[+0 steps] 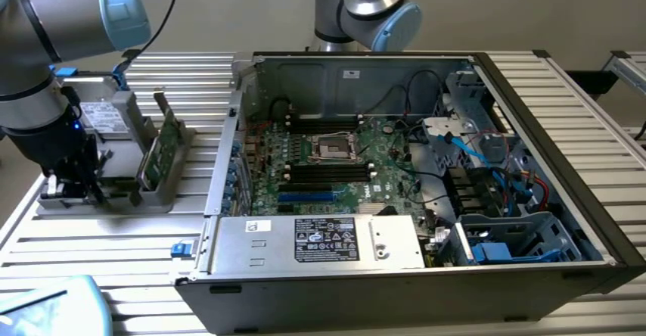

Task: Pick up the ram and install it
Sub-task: 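Pick up the ram and move it above insertion slot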

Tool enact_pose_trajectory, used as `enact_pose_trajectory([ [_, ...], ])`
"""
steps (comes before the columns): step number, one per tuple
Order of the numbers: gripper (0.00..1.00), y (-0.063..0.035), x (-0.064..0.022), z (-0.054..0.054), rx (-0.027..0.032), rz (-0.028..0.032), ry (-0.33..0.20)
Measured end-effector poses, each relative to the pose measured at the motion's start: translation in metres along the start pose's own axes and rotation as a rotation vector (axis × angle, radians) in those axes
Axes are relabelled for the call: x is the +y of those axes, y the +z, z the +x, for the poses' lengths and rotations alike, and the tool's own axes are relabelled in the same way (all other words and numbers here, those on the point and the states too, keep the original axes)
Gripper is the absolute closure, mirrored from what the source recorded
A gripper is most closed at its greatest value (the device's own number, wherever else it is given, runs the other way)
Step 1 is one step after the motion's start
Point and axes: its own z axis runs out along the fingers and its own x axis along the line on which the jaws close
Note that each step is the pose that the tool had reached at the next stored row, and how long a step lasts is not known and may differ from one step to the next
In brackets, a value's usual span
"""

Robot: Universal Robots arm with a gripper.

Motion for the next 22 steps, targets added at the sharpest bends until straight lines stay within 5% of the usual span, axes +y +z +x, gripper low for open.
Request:
enact_pose_trajectory([
  [22,0.86,-0.0112,-0.0058,0.001,-0.0053,-0.0140,-0.001],
])
